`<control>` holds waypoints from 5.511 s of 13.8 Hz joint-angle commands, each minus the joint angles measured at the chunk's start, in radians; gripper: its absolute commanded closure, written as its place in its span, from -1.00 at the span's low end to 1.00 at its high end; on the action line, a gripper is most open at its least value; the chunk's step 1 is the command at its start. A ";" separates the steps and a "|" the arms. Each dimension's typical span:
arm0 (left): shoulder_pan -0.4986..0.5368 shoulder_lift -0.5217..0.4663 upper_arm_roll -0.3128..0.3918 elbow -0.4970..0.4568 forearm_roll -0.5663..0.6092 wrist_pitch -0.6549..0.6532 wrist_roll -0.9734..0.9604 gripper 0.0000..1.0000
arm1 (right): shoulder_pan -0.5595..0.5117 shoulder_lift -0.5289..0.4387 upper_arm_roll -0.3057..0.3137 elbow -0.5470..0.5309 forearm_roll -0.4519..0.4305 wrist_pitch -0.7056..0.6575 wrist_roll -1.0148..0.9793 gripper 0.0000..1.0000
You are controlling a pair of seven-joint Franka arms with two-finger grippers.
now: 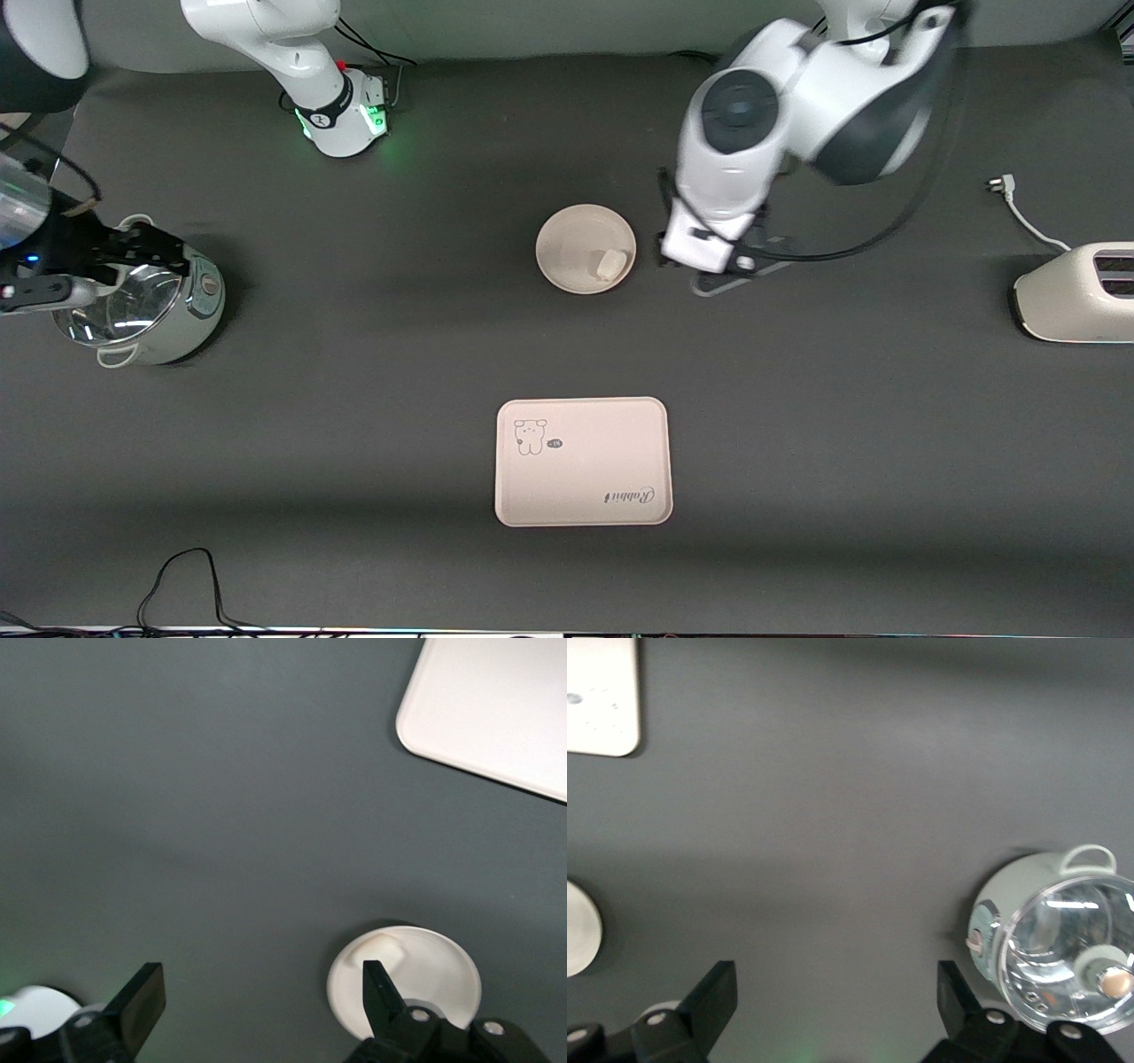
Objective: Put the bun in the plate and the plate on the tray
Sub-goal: 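Withdraw the left gripper while the right gripper reaches the plate rim, then grasp the plate rim with the right gripper and lift it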
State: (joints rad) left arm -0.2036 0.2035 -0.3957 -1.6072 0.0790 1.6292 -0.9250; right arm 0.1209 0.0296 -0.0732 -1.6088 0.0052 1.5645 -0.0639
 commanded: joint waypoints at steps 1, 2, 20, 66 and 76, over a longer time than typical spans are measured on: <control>0.178 -0.021 -0.008 0.042 -0.010 -0.063 0.306 -0.99 | 0.083 -0.022 -0.004 0.007 0.054 -0.037 0.111 -1.00; 0.246 -0.022 -0.009 0.046 -0.010 -0.063 0.395 -0.99 | 0.118 -0.028 -0.004 0.006 0.074 -0.040 0.162 -1.00; 0.358 -0.026 0.145 0.072 0.073 -0.144 0.747 -1.00 | 0.809 0.007 -0.005 -0.149 0.128 0.262 0.888 -1.00; 0.058 -0.098 0.563 -0.065 -0.062 0.000 0.899 -1.00 | 0.833 0.360 0.030 -0.790 0.099 1.474 0.960 0.84; 0.058 -0.098 0.563 -0.066 -0.062 0.000 0.899 -1.00 | 0.764 0.158 0.027 -0.763 0.099 1.272 0.937 1.00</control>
State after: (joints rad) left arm -0.1424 0.1092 0.1619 -1.6742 0.0137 1.6375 -0.0427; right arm 0.9068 0.2838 -0.0469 -2.3654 0.1012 2.9057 0.8708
